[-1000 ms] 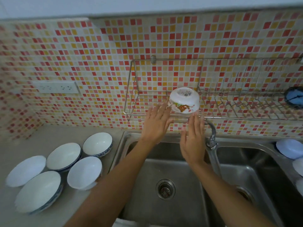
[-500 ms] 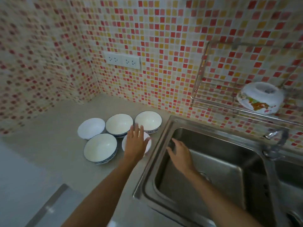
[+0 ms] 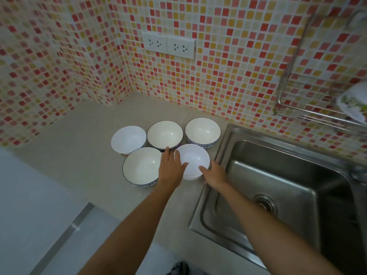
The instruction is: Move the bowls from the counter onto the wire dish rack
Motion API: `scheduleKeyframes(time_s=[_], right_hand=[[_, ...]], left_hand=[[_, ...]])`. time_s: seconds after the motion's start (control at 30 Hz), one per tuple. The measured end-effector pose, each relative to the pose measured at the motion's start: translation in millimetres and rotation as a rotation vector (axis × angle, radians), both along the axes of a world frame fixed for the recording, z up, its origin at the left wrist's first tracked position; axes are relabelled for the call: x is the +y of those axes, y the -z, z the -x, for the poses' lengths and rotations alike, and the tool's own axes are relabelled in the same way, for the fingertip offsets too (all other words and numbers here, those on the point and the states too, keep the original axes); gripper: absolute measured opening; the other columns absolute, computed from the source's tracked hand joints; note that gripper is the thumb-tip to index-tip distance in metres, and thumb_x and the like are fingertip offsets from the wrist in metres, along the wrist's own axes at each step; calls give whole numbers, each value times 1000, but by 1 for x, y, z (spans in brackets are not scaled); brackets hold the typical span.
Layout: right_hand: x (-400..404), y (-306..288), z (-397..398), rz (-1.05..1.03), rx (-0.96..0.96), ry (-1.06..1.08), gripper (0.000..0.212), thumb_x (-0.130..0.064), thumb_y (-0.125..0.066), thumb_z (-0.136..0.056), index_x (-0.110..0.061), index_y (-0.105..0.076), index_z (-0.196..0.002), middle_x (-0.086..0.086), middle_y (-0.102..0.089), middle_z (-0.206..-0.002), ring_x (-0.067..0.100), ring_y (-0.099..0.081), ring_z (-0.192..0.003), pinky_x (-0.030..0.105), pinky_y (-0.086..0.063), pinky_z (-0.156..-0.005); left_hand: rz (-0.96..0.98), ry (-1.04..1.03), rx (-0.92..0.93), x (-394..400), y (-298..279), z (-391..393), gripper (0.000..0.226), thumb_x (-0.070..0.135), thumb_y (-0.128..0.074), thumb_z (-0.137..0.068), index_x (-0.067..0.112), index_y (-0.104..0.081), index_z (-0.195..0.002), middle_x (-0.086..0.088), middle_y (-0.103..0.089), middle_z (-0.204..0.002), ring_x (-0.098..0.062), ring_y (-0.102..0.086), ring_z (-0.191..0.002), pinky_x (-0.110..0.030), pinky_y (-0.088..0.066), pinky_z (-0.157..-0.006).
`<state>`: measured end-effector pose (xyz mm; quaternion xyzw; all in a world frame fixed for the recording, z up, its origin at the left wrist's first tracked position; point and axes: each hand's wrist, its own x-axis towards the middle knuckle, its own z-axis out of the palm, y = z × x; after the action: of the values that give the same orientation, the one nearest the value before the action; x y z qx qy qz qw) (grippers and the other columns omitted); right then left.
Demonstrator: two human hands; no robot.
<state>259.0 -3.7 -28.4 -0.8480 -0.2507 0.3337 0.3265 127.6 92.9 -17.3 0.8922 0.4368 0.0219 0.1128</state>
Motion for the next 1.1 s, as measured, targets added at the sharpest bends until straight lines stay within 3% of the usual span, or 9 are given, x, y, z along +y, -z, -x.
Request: scheduleKeyframes(time_s=[0.1,0.17,0.23,0.37,0.5,0.6,0.8,0.97,1.1], right_hand=[[0,0,3,11,131,70,37,-21,-54,-90,-7,-55,-123,13,-68,-104,26,-67,-62,26,-52,-48],[-6,-3,2,-3,160,83,32,-12,-47,-90,-5,-56,-120,14,-68,-93,20,-64,-55,21,-46,-42],[-16,-7,-1,-34,170,119,32,-10,-45,-89,-4,-57,-118,15,-69,-87,22,-64,-58,22,-49,-45],[-46,-20,-9,-138,208,204,30,-8,-44,-92,-9,-54,-120,14,-67,-104,24,-66,-71,17,-49,-46],[-80,-26,-22,-186,186,269,31,-10,-45,-92,-11,-55,-121,11,-68,-103,21,-69,-72,18,-50,-50],[-104,-34,-32,-222,134,341,28,-12,-48,-92,-13,-60,-118,9,-70,-91,20,-70,-68,22,-55,-56],[-158,-63,-66,-324,28,439,19,-25,-55,-96,-13,-70,-94,2,-73,-76,18,-71,-68,26,-58,-65],[-195,-97,-111,-399,-89,519,26,-24,-56,-95,-3,-72,-99,6,-74,-79,20,-72,-74,25,-58,-69],[-212,-144,-133,-571,-415,514,24,-25,-52,-97,-13,-72,-94,0,-74,-83,13,-71,-78,32,-57,-78]], left_hand=[[27,4,-65,2,4,3,62,44,-38,-99,7,-26,-147,-11,-33,-153,-30,-12,-147,-39,-14,-120],[71,7,-133,2,3,4,59,40,-39,-99,8,-26,-147,-11,-34,-152,-29,-19,-145,-39,-18,-120],[111,-7,-214,0,1,3,57,39,-40,-100,10,-28,-147,-11,-38,-150,-28,-31,-139,-40,-28,-115],[267,-28,-444,-8,-8,-12,45,35,-42,-99,8,-45,-136,-16,-52,-133,-31,-47,-122,-42,-39,-101],[808,-80,-587,-24,-24,-48,38,34,-41,-100,16,-51,-132,-10,-58,-129,-26,-54,-114,-36,-43,-98],[1130,-143,-646,-47,-38,-75,42,35,-39,-101,20,-40,-140,-6,-51,-132,-30,-50,-120,-50,-45,-103],[1185,24,-641,-73,-54,-121,58,64,-37,-91,32,-40,-139,-7,-54,-135,-30,-57,-116,-56,-50,-95],[1196,79,-748,-91,-94,-151,37,53,-37,-96,37,-40,-129,-4,-54,-132,-28,-57,-116,-54,-48,-98],[1208,132,-827,-103,-120,-168,24,51,-36,-97,43,-43,-119,0,-59,-120,-26,-60,-110,-51,-52,-94]])
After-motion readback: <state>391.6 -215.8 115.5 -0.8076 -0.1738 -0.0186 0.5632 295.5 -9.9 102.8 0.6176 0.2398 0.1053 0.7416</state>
